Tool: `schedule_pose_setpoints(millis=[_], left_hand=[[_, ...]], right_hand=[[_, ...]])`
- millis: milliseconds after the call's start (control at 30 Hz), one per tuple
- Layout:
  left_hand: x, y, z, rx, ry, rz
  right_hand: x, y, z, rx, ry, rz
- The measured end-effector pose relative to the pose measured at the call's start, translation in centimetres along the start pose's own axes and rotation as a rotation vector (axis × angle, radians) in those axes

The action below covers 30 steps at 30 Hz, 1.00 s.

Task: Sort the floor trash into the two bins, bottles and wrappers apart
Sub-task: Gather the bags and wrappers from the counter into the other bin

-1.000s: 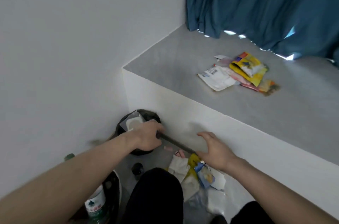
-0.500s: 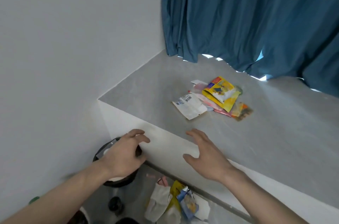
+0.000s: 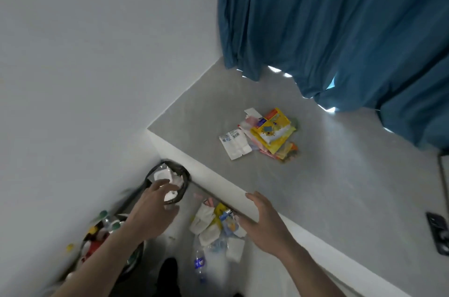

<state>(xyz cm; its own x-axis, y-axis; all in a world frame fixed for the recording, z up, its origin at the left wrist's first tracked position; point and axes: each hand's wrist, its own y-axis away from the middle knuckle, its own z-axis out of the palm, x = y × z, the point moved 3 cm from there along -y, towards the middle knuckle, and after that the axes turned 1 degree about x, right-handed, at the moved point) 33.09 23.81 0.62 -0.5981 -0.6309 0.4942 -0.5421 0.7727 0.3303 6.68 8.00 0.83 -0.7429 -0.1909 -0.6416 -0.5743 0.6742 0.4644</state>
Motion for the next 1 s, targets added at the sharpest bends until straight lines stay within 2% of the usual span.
schedule_pose_setpoints(millis=[67,200,467,700,1000], left_hand=[[2.4,2.6,-1.0,-0.029,-0.020,0.008],[5.7,6.5,-1.3,0.012,-0.003,-0.014],[7.3,11.2,-0.8,0.049,0.045,-0.038],[7.6,9.0,-1.7,0.022,0.032,-0.056],[12.7,2.4,1.6,-0.083,0.097,-0.017]], right_hand=[[-0.6,2.0,-2.2,-0.005,0.004,-0.008],[-0.7,4.5,-5.6,-0.021,0.016,-0.018],[-0.9,6.5,-7.7,-0.029,0.065,-0.048],[-1.8,5.8,-7.7,-0.035,0.074,-0.064],[1.8,2.3,-12.4,-0.003,-0.009,0.082]])
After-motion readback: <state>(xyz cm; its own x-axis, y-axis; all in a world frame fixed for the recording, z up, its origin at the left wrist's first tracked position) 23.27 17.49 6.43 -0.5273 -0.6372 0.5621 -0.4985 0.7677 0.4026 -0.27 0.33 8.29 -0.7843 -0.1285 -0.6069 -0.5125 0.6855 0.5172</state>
